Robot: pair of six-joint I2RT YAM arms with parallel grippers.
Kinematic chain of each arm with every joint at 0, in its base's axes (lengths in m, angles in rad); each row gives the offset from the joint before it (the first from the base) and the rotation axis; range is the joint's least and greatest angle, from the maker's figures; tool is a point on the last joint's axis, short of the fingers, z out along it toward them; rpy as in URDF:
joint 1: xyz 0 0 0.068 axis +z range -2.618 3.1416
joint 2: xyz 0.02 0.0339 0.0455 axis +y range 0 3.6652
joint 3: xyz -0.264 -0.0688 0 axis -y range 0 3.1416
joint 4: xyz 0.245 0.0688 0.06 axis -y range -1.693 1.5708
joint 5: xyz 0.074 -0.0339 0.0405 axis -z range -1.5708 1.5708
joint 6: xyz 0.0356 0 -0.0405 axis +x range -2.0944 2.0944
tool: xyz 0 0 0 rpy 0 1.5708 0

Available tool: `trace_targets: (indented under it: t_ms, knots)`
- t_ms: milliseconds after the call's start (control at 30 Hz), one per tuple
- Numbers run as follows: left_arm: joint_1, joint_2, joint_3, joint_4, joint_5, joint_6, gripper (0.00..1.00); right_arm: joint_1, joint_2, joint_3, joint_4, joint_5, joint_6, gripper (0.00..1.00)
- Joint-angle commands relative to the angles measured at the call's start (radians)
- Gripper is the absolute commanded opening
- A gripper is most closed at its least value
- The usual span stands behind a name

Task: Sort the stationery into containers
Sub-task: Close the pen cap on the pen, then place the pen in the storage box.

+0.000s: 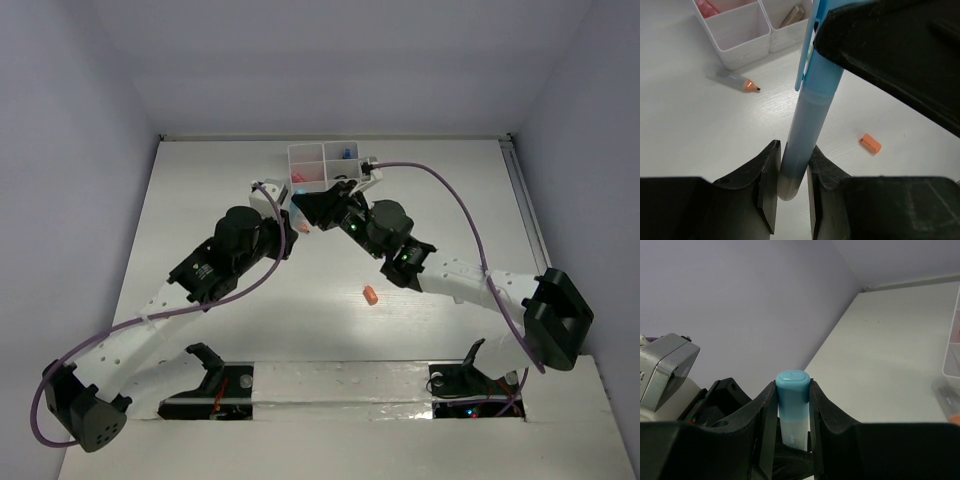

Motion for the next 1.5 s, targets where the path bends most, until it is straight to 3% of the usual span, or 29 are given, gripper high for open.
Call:
trace_targets:
  t_ms: [0,100,367,533,833,967,1033,1067,1100,1467]
  knots:
    - [0.043,-0.033,0.195,0.510,-0.117,-0.032,0.00,0.139,0.047,-0.149,-0.314,-0.295,0.062,0.00]
    - [0.043,-0.053,0.194,0.501,-0.110,-0.039,0.00,0.139,0.023,-0.158,-0.350,-0.231,0.046,0.00]
    - [0.043,-0.083,0.139,0.452,-0.005,-0.074,0.01,0.066,0.024,-0.130,-0.340,-0.261,0.041,0.00]
    - [0.043,-0.132,0.058,0.423,0.058,-0.112,0.19,-0.130,-0.004,-0.086,-0.263,-0.321,0.081,0.00]
    - [0.043,-0.290,-0.005,0.253,0.032,-0.097,0.53,-0.273,0.116,0.103,-0.212,-0.350,0.118,0.00]
    - [0.043,-0.368,-0.053,0.169,-0.023,-0.083,0.67,-0.286,0.189,0.179,-0.206,-0.269,0.029,0.00]
    - [0.043,-0.400,-0.080,0.121,-0.039,-0.071,0.77,-0.286,0.236,0.216,-0.200,-0.229,-0.039,0.00]
    - [0.043,-0.408,-0.091,0.104,-0.048,-0.063,0.97,-0.286,0.248,0.224,-0.183,-0.179,-0.063,0.00]
    - [0.043,-0.418,-0.100,0.092,-0.051,-0.057,0.99,-0.286,0.277,0.233,-0.156,-0.153,-0.095,0.00]
    - [0.043,-0.432,-0.140,0.024,-0.116,-0.043,0.99,-0.286,0.518,0.480,-0.108,0.075,-0.329,0.00]
